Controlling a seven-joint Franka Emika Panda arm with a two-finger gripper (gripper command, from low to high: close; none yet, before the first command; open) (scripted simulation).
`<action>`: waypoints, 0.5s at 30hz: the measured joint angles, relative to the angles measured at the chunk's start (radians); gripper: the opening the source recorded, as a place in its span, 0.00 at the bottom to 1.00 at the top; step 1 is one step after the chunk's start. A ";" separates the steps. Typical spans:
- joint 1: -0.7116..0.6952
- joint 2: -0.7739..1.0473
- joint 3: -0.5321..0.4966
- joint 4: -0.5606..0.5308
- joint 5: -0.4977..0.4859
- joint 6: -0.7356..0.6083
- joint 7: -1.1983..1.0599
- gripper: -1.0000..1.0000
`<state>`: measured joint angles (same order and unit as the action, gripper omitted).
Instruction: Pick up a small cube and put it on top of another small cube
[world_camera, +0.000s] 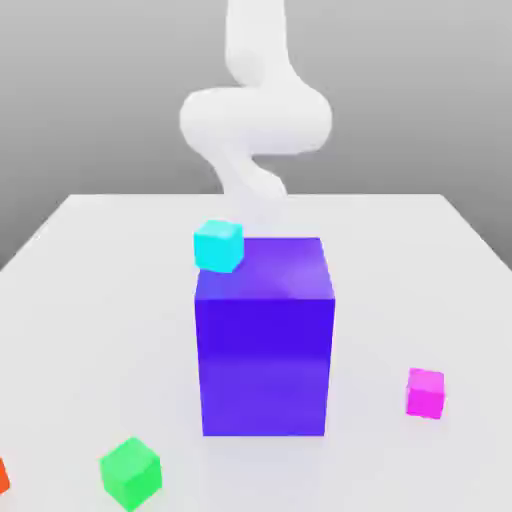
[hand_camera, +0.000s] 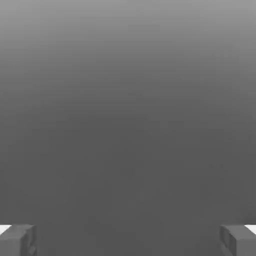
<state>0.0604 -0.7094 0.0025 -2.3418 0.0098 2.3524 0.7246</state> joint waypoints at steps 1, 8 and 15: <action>0.025 0.040 0.003 -0.018 0.006 0.023 -0.034 0.50; 0.183 0.297 0.030 -0.136 0.033 0.171 -0.248 0.50; 0.304 0.550 0.096 -0.253 0.042 0.318 -0.446 0.50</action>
<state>0.3645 -0.1592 0.0990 -2.5947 0.0522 2.6700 0.2789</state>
